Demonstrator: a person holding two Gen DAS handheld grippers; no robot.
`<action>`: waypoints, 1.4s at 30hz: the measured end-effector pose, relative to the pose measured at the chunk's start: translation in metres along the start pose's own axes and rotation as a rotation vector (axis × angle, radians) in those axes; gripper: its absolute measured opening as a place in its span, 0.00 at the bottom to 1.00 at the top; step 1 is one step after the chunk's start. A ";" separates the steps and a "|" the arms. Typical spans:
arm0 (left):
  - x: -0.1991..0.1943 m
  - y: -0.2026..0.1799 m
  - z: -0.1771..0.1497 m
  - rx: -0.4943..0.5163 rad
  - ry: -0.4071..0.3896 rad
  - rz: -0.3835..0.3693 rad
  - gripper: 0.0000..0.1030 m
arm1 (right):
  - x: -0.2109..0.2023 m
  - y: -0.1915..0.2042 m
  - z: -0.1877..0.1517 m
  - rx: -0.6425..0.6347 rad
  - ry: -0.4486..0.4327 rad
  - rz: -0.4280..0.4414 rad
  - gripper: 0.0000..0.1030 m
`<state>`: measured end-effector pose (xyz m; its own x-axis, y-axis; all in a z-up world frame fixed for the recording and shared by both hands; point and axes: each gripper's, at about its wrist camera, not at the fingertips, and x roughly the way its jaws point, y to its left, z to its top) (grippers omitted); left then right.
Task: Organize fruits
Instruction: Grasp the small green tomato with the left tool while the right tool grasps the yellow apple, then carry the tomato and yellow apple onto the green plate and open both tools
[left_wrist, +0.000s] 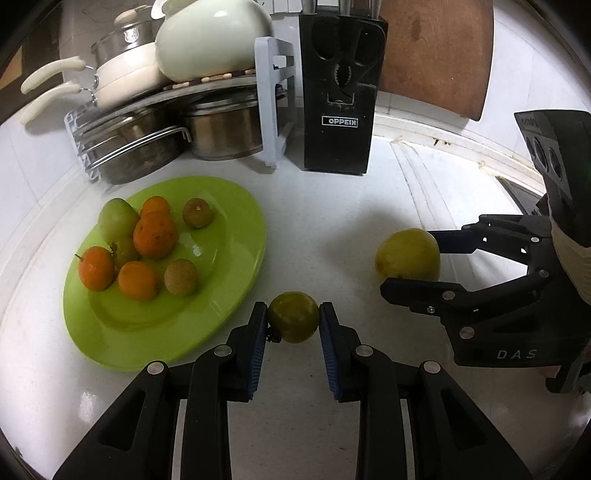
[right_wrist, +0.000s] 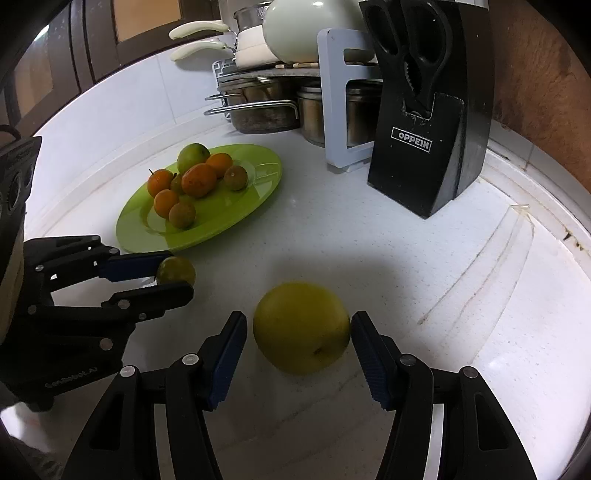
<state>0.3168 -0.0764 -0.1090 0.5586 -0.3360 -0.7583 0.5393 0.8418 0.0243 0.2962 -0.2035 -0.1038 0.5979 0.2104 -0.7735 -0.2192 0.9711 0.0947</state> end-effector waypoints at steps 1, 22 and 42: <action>0.000 0.000 0.000 -0.002 -0.002 0.001 0.28 | 0.000 0.000 0.000 0.000 0.001 0.000 0.58; -0.032 0.007 -0.002 -0.070 -0.069 0.018 0.28 | -0.024 0.014 0.007 0.002 -0.063 0.009 0.51; -0.106 0.030 -0.005 -0.133 -0.224 0.114 0.28 | -0.069 0.053 0.035 -0.050 -0.209 0.014 0.51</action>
<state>0.2709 -0.0132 -0.0311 0.7443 -0.3085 -0.5923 0.3856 0.9227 0.0040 0.2707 -0.1621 -0.0236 0.7401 0.2477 -0.6252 -0.2632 0.9622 0.0696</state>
